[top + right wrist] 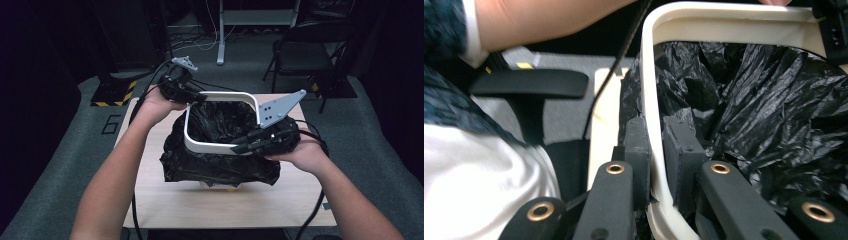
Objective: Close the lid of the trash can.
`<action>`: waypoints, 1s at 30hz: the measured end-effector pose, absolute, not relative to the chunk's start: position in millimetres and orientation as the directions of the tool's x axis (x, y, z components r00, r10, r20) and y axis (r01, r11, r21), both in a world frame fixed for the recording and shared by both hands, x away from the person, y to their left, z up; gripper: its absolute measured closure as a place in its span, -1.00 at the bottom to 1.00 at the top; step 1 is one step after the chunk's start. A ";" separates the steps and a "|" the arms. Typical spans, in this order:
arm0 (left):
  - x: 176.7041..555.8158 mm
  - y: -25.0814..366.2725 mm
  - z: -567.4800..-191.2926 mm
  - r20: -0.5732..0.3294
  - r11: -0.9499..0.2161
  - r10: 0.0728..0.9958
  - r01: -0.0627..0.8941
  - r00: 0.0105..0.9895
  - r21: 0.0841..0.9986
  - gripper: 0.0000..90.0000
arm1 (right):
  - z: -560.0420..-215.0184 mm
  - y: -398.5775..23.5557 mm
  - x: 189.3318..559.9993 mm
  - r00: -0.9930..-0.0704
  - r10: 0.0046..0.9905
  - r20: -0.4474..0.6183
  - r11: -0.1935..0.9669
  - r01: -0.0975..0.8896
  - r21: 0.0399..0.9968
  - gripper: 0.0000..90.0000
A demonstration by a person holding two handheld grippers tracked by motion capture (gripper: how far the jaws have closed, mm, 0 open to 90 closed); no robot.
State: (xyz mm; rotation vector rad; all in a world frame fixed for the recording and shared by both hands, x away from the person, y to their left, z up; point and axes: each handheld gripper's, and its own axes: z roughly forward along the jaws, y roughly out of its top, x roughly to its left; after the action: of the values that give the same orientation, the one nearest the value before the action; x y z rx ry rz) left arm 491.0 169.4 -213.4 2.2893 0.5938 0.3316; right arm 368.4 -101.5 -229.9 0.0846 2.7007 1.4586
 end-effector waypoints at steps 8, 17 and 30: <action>491.4 170.0 -215.5 0.063 -0.620 0.506 0.312 0.860 0.720 0.76 | -233.1 -100.3 368.2 -0.996 0.082 -0.045 0.538 0.006 0.843 0.80; 481.8 174.7 -209.3 0.125 -0.642 0.518 0.289 0.846 0.710 0.75 | -228.7 -96.6 350.7 -0.973 0.146 -0.180 0.586 -0.062 0.808 0.64; 482.1 177.6 -215.0 0.087 -0.635 0.518 0.315 0.851 0.705 0.74 | -229.2 -107.4 350.4 -0.965 0.179 -0.193 0.582 -0.054 0.811 0.52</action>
State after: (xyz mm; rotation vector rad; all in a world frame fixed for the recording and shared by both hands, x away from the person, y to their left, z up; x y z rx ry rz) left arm 482.1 177.6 -215.0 2.3045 0.6014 0.3667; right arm 350.4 -107.4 -229.2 0.1034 2.5599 1.3252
